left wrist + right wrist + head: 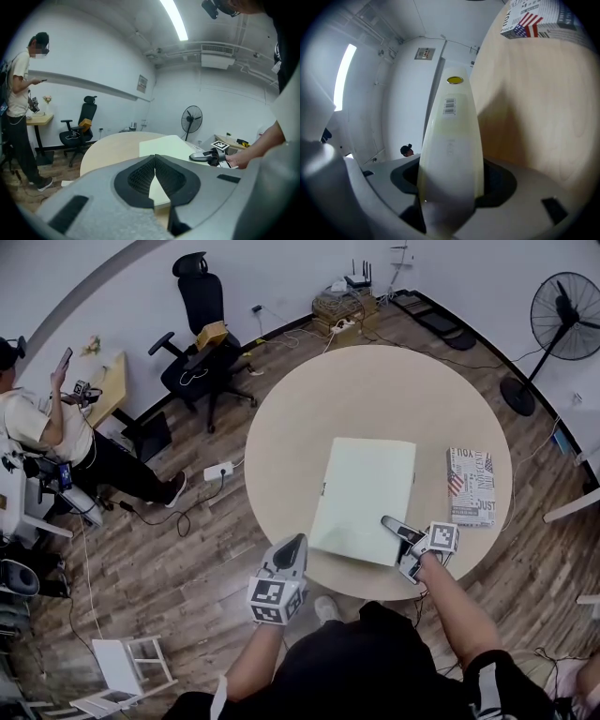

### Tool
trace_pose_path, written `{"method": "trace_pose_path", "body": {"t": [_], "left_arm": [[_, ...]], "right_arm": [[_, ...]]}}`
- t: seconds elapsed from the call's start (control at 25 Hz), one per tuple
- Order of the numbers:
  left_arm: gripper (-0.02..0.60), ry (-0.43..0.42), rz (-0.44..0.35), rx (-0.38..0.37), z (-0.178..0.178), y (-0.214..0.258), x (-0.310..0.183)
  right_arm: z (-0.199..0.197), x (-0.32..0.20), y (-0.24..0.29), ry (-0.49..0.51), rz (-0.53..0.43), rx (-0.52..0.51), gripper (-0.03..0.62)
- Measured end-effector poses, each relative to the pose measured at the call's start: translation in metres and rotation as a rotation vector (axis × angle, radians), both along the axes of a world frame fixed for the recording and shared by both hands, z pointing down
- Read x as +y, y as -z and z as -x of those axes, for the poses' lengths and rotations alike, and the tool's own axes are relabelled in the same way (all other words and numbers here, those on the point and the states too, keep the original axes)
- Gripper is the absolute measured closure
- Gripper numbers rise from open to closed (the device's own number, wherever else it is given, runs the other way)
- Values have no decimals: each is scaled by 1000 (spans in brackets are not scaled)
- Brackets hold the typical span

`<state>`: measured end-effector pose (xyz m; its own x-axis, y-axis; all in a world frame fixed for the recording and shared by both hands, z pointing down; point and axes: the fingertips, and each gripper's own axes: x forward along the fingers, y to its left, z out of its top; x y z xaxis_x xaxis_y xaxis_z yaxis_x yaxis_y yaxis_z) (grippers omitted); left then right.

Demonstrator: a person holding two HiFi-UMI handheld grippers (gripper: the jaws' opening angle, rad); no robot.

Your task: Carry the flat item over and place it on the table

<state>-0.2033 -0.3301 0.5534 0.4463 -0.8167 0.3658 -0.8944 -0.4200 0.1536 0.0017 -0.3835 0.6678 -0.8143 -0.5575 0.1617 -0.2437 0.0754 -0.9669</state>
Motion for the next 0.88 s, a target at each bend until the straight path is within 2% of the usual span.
{"method": "trace_pose_path", "body": {"t": [0.2, 0.6, 0.88], "left_arm": [[575, -9, 2, -7, -1, 1, -5], [575, 4, 28, -2, -2, -6, -2], [575, -22, 33, 12, -14, -9, 3]], "right_arm": [[7, -2, -6, 23, 83, -17, 303], [5, -9, -20, 36, 118, -6, 287], [-11, -14, -42, 18, 145, 209, 261]]}}
